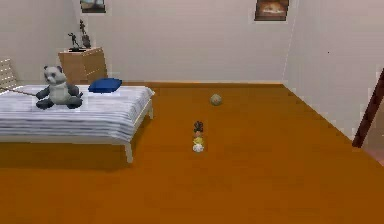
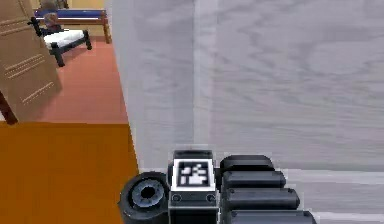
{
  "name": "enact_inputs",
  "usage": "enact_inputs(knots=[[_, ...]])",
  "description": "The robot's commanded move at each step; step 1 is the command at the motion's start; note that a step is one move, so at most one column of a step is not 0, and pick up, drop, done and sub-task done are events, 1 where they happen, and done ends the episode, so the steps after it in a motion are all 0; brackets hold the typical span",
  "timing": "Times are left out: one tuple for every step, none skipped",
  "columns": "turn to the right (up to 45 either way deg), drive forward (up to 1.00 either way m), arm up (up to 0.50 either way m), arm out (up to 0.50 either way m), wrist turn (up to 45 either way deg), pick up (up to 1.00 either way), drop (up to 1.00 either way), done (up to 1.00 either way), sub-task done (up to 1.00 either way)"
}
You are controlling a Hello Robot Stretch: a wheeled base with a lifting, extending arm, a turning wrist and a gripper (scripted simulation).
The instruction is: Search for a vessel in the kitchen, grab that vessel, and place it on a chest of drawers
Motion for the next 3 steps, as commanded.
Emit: enact_inputs(knots=[[0.0, 0.15, 0.00, 0.00, 0.0, 0.00, 0.00, 0.00, 0.00], [39.0, 0.00, 0.00, 0.00, 0.0, 0.00, 0.00, 0.00, 0.00], [0.0, 0.85, 0.00, 0.00, 0.0, 0.00, 0.00, 0.00, 0.00]])
